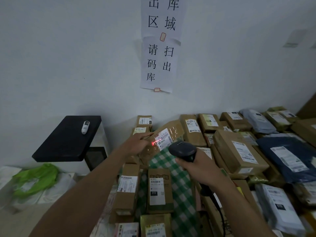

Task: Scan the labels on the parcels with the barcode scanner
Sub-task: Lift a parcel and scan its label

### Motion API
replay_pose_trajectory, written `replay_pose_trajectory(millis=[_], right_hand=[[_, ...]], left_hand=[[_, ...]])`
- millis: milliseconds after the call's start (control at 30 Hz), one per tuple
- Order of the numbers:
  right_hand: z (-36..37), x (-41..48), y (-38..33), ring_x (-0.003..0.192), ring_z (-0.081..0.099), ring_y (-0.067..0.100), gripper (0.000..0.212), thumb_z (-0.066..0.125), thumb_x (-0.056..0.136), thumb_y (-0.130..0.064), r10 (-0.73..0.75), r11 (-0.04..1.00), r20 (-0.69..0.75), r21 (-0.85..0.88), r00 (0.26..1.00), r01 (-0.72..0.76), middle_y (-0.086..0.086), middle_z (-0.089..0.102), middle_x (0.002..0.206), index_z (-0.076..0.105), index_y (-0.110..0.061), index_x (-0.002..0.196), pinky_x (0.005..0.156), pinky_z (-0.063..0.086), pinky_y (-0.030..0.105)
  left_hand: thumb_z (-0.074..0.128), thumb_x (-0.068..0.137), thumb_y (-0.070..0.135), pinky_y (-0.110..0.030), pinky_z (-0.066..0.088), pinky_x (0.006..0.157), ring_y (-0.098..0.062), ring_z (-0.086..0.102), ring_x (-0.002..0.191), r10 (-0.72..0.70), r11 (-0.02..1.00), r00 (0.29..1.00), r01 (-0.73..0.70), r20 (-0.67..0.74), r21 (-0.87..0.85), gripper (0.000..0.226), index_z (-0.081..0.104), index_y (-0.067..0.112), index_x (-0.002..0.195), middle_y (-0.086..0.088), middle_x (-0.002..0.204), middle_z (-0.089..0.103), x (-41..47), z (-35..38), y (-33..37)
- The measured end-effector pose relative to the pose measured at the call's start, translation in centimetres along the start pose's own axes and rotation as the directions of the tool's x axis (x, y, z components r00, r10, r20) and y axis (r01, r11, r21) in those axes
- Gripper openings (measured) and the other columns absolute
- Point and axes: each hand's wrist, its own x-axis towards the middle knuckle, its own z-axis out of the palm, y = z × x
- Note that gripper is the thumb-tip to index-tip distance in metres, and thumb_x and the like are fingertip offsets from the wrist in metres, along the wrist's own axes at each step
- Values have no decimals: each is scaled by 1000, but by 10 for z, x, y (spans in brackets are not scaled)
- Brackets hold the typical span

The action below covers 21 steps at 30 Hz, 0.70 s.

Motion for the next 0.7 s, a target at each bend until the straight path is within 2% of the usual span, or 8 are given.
replay_pose_trajectory(millis=[133, 333, 467, 567, 700], right_hand=[[2, 2, 1, 92, 66, 1, 30, 73, 96, -32, 5, 1000, 1, 2, 1000, -5, -18, 71, 92, 57, -55, 105, 76, 48, 22], [7, 1, -3, 86, 65, 2, 28, 73, 95, -32, 20, 1000, 12, 14, 1000, -20, -16, 71, 88, 58, -54, 105, 75, 49, 25], [8, 0, 1, 79, 67, 5, 22, 74, 94, -33, 50, 998, -13, 24, 999, -49, -10, 75, 87, 61, -49, 103, 75, 51, 29], [10, -2, 13, 74, 65, 5, 22, 74, 93, -35, 96, 995, -34, 37, 995, -94, -10, 75, 88, 64, -45, 110, 73, 50, 30], [16, -3, 29, 57, 60, 2, 18, 72, 96, -28, 168, 981, 10, 93, 986, -168, -5, 74, 83, 67, -36, 112, 55, 48, 21]], left_hand=[[62, 101, 24, -25, 47, 86, -11, 60, 108, 25, 1000, 1000, -25, 5, 9, 44, 56, 36, 143, 8, 129, 63, 1, 1, -8], [63, 100, 28, -44, 48, 107, -18, 60, 119, -22, 1000, 1000, 22, 9, 13, 48, 53, 36, 146, 4, 137, 62, -1, 0, -18], [58, 103, 37, -44, 50, 105, -20, 61, 119, -69, 990, 997, 66, -17, -126, 40, 53, 37, 143, 7, 133, 61, -10, 9, -24], [51, 102, 57, -52, 51, 106, -21, 62, 123, -116, 971, 993, 109, -21, -214, 50, 44, 40, 149, 7, 141, 59, -25, 34, -42], [47, 104, 56, -50, 42, 115, -18, 52, 133, -196, 946, 980, 195, 21, -261, 57, 33, 37, 155, 8, 150, 48, -44, 86, -74]])
